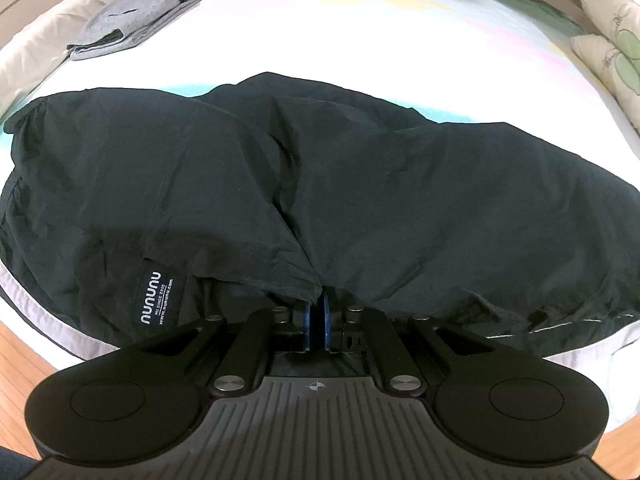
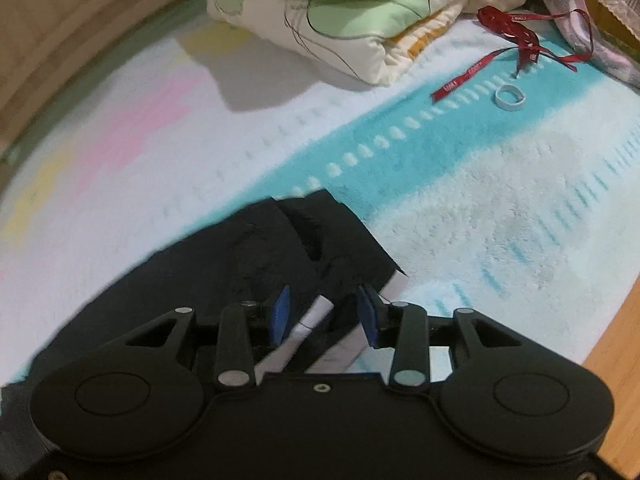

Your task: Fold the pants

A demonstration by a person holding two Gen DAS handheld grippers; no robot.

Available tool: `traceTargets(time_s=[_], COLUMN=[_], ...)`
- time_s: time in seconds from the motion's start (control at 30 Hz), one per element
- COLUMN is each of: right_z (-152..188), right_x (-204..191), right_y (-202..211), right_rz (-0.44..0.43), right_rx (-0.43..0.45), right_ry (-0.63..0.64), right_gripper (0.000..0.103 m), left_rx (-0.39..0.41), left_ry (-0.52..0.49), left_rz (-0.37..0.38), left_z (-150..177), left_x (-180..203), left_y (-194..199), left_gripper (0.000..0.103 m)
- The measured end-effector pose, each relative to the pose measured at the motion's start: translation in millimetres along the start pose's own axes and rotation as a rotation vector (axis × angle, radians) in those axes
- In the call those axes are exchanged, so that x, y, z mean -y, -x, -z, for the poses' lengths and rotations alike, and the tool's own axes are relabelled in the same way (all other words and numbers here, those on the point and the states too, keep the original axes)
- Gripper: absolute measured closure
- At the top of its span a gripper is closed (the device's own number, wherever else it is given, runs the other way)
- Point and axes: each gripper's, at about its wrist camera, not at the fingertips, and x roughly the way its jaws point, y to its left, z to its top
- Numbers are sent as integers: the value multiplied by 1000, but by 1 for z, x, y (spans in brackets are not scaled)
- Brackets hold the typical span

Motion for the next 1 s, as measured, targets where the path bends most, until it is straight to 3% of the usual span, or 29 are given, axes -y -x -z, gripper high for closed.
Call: traceTargets(time_s=[0.07,0.1,0.13,0.23,0.37,0.47,0.57,0.73,0.83,0.97,1.0], right_z=[2,0,2,8,14,13,11,16,20,19,19], right_x=[0,2,1,-7,-21,-21,-17,-12,-13,-14,-13], right_y=[-4,-9,-7,-6,15,29,24,-4,-7,-8,-6], right_rz=[-7,-16,-22,0,25,55,103,174,191,206,213], right_rx=[-22,-28,-26,-7,114,155,129,35,35,30,35], right_ry=[13,12,12,68,154,144,135,153,175,168,154], right_gripper=[55,60,76,80,81,83,83,83,83,82,70], left_rx=[-1,-1,-2,10,53,74,50,-17,-17,-19,-24], left_ry=[0,1,3,10,15,-13,-67,-64,-117,-165,-173], left_rz=[-1,-1,0,15,58,102,87,76,70,75,79], left_z=[0,0,0,1,7,16,24,28,32,39,41], left_x=[1,1,1,-1,-6,-3,5,7,8,7,6], left_y=[0,0,0,3,21,34,31,17,22,32,35], left_gripper=[96,96,96,99,99,99,97,93,78,74,74])
